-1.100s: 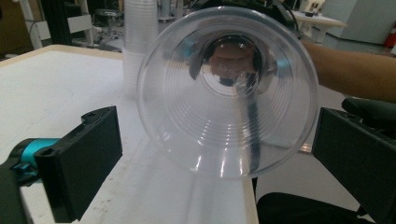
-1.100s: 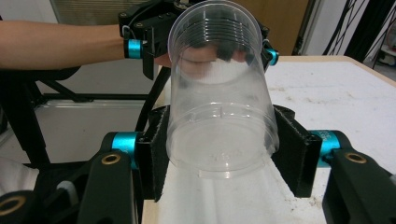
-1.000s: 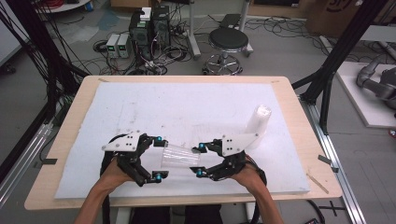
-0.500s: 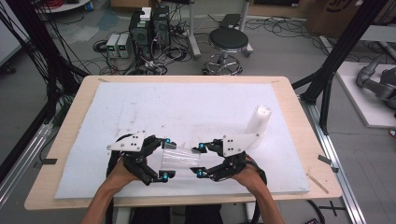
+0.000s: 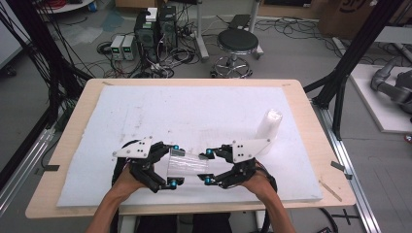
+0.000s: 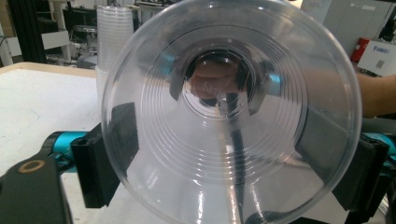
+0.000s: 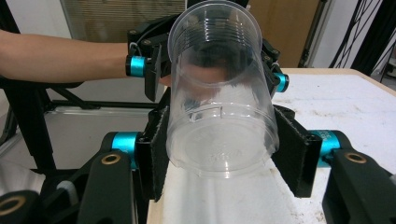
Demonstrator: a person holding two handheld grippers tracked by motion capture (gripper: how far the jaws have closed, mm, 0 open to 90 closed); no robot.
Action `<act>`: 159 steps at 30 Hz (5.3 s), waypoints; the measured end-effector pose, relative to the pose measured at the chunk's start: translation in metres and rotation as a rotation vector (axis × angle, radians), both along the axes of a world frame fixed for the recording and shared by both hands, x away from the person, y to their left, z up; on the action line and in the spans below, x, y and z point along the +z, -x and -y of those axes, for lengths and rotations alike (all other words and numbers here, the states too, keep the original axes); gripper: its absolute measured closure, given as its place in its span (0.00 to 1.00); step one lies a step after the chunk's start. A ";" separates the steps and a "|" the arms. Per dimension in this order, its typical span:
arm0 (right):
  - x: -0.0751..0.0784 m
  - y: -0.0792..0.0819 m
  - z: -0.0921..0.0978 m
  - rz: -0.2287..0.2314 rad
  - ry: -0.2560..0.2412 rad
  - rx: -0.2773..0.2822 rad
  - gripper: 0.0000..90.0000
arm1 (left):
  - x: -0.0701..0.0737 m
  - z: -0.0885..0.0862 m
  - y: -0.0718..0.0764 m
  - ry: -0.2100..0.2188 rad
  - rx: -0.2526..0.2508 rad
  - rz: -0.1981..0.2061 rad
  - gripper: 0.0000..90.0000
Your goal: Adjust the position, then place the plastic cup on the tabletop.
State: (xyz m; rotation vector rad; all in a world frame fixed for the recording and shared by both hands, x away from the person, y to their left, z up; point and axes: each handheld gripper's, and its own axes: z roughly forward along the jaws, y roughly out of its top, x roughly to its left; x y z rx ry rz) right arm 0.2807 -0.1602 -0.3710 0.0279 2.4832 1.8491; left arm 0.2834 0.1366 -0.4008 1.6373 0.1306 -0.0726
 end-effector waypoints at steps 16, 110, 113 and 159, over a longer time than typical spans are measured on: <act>-0.002 0.000 -0.004 -0.001 -0.001 0.017 0.47 | 0.000 -0.003 0.001 0.037 -0.007 0.017 0.33; -0.083 0.012 0.081 -0.099 0.136 -0.795 0.19 | 0.059 0.040 -0.070 -1.005 0.069 0.046 0.35; -0.083 0.012 0.082 -0.104 0.133 -0.795 0.19 | 0.055 0.042 -0.071 -1.013 0.081 0.044 0.35; -0.083 0.012 0.082 -0.129 0.140 -0.786 0.19 | 0.005 0.086 -0.088 -1.153 0.113 -0.016 0.23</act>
